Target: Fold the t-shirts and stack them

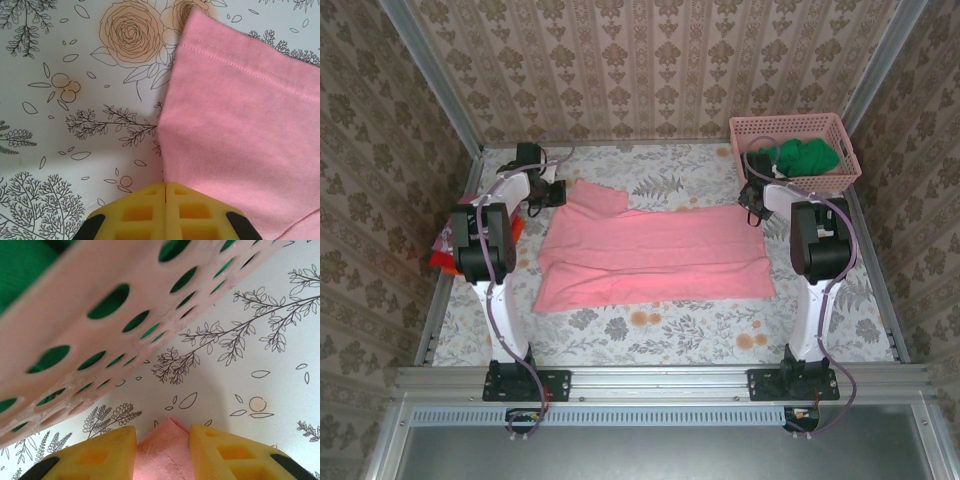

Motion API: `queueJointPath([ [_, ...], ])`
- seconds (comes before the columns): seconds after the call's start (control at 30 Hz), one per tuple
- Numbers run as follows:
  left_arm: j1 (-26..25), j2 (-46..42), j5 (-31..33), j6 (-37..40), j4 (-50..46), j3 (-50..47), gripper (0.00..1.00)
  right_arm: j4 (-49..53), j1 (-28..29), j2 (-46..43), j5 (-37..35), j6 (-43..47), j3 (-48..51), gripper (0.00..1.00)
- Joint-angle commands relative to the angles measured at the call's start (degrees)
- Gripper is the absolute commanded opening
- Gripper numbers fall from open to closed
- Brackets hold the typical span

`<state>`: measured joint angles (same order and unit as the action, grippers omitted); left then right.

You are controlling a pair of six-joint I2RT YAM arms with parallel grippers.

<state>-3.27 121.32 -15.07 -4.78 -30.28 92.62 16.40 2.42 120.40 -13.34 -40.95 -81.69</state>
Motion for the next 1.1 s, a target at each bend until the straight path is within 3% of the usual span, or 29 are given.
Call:
queueJointPath([
  [0.0, 0.4, -1.4, -1.1, -0.6, 0.4, 0.0, 0.00, 3.0, -0.7, 2.5, 0.1, -0.7, -2.0, 0.34],
  [0.07, 0.4, -1.3, -1.3, -0.7, 0.4, 0.1, 0.00, 4.0, -0.7, 3.7, 1.1, -1.0, -3.0, 0.29],
  [0.27, 0.5, -1.8, -1.5, -0.5, 0.5, -0.1, 0.00, 3.6, -0.7, 1.9, 1.3, -1.1, -2.0, 0.00],
  [0.77, 1.9, -10.2, -4.1, -0.5, 8.3, -6.3, 0.00, -4.9, -0.7, -11.2, 6.5, 5.6, 7.2, 0.00],
  [0.93, 3.3, -13.2, -8.1, 1.3, 9.2, -8.6, 0.00, -7.0, -0.7, -17.0, 7.4, 7.0, 12.1, 0.00],
  [1.07, 3.0, -16.8, -13.4, 7.5, 11.5, -12.9, 0.00, -7.5, -0.7, -22.9, 8.7, 8.3, 16.9, 0.00],
])
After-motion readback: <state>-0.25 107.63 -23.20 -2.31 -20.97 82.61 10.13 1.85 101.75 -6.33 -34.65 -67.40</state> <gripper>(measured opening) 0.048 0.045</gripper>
